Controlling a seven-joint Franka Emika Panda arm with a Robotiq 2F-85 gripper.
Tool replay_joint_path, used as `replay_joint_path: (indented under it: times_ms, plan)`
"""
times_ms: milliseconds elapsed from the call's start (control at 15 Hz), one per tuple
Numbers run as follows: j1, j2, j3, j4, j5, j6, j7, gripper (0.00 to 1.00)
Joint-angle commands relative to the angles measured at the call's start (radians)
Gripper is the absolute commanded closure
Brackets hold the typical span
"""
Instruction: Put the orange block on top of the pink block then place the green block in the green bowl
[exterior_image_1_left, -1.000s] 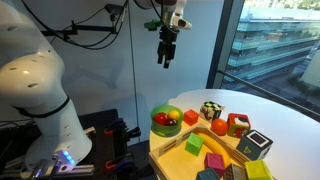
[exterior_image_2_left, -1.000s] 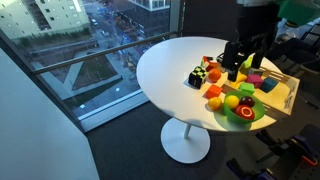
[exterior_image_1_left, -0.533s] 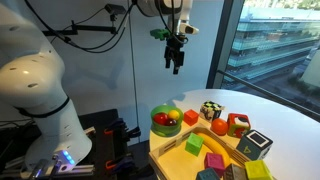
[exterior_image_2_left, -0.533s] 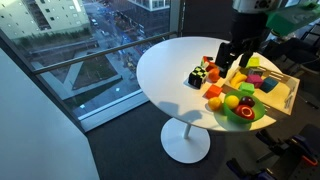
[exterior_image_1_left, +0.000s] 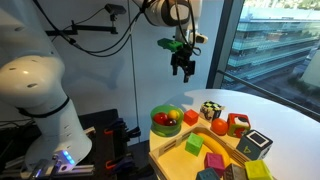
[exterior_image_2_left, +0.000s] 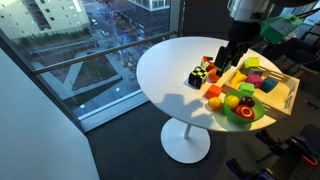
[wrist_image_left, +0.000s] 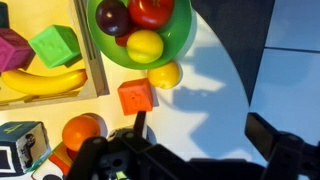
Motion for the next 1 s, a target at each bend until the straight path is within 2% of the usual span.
replay_joint_path:
  times_ms: [0, 467, 733, 933]
  plan:
    - [-0.003, 0.006, -0.001, 0.004, 0.0, -0.001, -0.005, 0.0]
    - [-0.007, 0.019, -0.006, 0.01, -0.003, 0.002, -0.013, 0.0]
    - [-0.012, 0.041, -0.011, -0.018, -0.012, 0.069, -0.023, 0.0]
    - [-0.019, 0.064, -0.02, -0.054, -0.039, 0.173, -0.009, 0.0]
